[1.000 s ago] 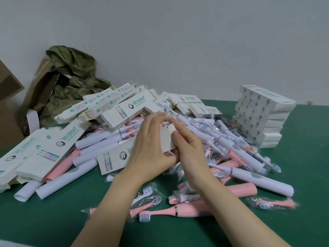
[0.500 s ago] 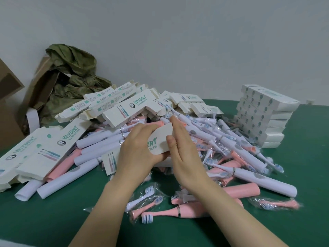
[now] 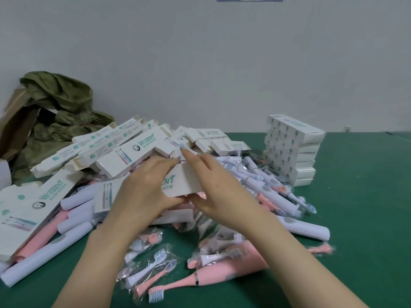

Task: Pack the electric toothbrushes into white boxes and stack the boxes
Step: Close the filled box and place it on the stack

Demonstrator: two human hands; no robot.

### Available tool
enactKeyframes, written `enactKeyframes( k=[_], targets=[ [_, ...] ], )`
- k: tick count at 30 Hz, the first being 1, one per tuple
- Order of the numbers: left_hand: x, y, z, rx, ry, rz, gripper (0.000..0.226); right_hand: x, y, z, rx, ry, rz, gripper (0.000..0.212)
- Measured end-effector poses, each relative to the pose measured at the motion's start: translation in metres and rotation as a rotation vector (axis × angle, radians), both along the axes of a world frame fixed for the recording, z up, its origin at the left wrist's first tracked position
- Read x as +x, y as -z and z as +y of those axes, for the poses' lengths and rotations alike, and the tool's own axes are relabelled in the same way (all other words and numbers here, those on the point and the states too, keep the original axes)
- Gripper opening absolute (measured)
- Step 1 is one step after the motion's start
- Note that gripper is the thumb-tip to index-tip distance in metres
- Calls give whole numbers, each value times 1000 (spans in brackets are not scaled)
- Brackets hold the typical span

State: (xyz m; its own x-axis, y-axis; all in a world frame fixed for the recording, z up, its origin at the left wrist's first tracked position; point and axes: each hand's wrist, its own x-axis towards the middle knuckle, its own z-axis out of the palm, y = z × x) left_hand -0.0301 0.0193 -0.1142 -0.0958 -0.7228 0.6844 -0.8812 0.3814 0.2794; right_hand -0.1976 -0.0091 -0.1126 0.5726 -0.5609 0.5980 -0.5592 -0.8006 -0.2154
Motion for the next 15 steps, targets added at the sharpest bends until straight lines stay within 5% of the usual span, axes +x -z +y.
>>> enactKeyframes(
  k=[4, 7, 11, 15],
  targets=[
    [-25, -25, -9, -202, -67, 39, 72, -25, -30, -18, -110, 143, -185, 61],
    [-35, -21, -11, -300, 4, 79, 48, -60, -60, -42, -124, 353, -501, 50],
    [-33, 14, -19, 174, 22, 109, 34, -131, -86, -83, -107, 710, -771, 48],
    [-23, 40, -20, 368, 27, 64, 22, -174, -76, -111, 70, 895, -699, 42]
  ],
)
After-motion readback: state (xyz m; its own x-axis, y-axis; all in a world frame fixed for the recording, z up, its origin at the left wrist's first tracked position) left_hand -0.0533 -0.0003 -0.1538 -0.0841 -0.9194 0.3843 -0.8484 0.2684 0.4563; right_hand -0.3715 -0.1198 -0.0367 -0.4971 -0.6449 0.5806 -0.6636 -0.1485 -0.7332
